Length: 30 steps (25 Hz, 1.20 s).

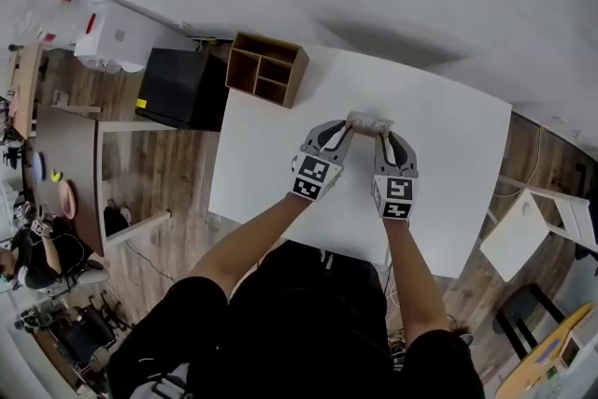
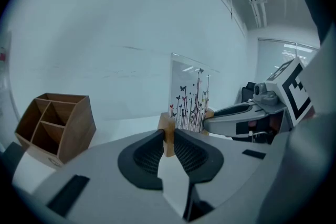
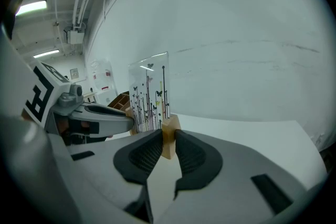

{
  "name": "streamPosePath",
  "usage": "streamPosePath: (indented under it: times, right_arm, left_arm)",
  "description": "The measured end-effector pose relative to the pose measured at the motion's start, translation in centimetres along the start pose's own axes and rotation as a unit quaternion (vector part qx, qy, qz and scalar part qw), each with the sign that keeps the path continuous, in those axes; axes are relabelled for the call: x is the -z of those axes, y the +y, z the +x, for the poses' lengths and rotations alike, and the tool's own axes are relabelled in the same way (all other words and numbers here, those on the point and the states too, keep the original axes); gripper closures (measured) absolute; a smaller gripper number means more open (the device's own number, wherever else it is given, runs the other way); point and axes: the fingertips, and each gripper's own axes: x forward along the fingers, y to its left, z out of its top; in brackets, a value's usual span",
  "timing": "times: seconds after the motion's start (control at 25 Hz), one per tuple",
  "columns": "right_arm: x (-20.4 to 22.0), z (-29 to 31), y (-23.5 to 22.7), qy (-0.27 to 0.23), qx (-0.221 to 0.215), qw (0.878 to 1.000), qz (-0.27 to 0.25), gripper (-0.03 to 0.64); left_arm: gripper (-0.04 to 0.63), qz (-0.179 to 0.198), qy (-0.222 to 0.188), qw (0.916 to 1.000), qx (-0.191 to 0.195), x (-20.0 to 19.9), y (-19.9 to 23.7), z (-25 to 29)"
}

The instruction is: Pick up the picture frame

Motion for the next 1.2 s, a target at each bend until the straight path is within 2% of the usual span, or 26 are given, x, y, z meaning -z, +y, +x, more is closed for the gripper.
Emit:
streamPosePath:
  times: [0.16, 0.64, 0.84, 1.2]
  right_arm:
    - [-0.1, -2.7, 1.8, -0.006, 0.002, 1.000, -0.008, 0.529]
    - [0.2, -13.4, 9.9, -0.021, 0.005, 1.000, -0.007, 0.531]
    - [0.1, -17.9, 13.6, -0.038, 0.000, 0.999, 0.008, 0.532]
    - [-1.2, -25.9, 21.2, -0.062, -0.005, 0.998, -0.002, 0.534]
  left_arm:
    - [0.528, 0.009, -0.010, 0.9999, 0.001, -0.1, -1.2, -2.8]
    - [0.528, 0.003, -0.017, 0.9999, -0.003, 1.0, -6.4, -15.4]
    - [0.526, -0.008, -0.037, 0.9993, -0.006, 1.5, -8.5, -21.3]
    - [0.526, -0.038, -0.073, 0.9966, -0.002, 1.0, -11.0, -32.1]
